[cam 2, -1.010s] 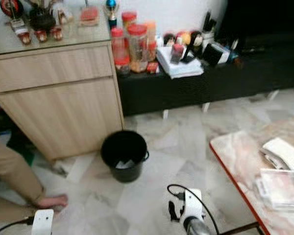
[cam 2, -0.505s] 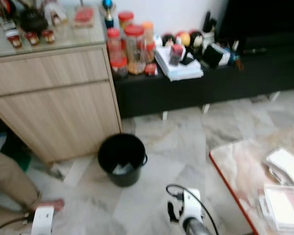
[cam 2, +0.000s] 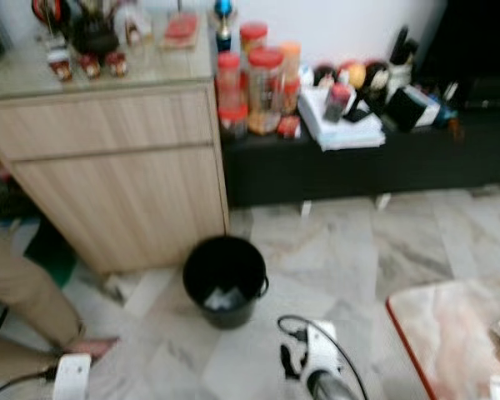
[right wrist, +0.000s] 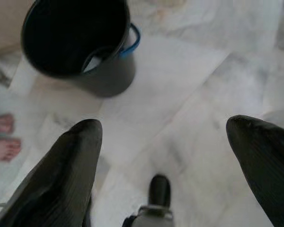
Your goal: Picking trash to rubbish bin
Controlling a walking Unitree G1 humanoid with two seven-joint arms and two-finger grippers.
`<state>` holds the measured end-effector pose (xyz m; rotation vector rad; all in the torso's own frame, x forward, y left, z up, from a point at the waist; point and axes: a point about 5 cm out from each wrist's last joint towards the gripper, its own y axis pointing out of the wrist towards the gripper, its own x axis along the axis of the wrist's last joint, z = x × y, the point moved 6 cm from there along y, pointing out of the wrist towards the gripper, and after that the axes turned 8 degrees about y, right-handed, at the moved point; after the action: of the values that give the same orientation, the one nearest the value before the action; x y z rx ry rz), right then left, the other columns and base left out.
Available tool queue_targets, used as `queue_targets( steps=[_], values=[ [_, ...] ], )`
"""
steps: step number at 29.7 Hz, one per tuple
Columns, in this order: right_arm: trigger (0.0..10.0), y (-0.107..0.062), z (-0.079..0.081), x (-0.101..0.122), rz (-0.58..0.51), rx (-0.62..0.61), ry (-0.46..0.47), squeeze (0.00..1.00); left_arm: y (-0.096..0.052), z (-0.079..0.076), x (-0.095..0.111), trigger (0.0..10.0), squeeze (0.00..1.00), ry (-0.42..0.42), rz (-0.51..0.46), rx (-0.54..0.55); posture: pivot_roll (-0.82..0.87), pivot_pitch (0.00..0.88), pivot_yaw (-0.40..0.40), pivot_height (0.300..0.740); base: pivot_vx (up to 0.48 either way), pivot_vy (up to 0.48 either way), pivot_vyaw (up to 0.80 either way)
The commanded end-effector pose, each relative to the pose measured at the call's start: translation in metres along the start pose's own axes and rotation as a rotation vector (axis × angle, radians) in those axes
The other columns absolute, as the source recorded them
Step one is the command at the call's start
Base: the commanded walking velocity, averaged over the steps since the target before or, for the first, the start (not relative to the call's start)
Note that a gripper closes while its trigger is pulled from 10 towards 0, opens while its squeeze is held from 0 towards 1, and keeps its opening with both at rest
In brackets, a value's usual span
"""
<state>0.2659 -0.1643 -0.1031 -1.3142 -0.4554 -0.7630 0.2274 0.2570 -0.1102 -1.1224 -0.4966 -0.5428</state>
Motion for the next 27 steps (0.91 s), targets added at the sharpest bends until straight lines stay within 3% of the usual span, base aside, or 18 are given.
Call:
queue_targets(
  steps=[1,7,27],
  values=[
    [10.0,0.0011,0.0128,-0.0058,0.016,0.027,0.002,0.0,-0.0007,0.0108,-0.0095,10.0,0.0,0.006,0.022,0.02,0.09,0.147,-0.003,0.74,0.296,0.0,0.0],
    [10.0,0.0012,0.0127,-0.0028,0.002,0.031,0.036,0.0,-0.0007,0.0092,-0.0087,10.0,0.0,0.001,0.021,0.019,0.09,0.14,-0.008,0.74,0.294,0.0,0.0],
    [10.0,0.001,0.0132,-0.0041,0.01,0.041,0.01,0.0,-0.0017,0.0076,-0.0118,10.0,0.0,-0.001,0.027,0.02,0.09,0.126,-0.014,0.74,0.294,0.0,0.0]
  ],
)
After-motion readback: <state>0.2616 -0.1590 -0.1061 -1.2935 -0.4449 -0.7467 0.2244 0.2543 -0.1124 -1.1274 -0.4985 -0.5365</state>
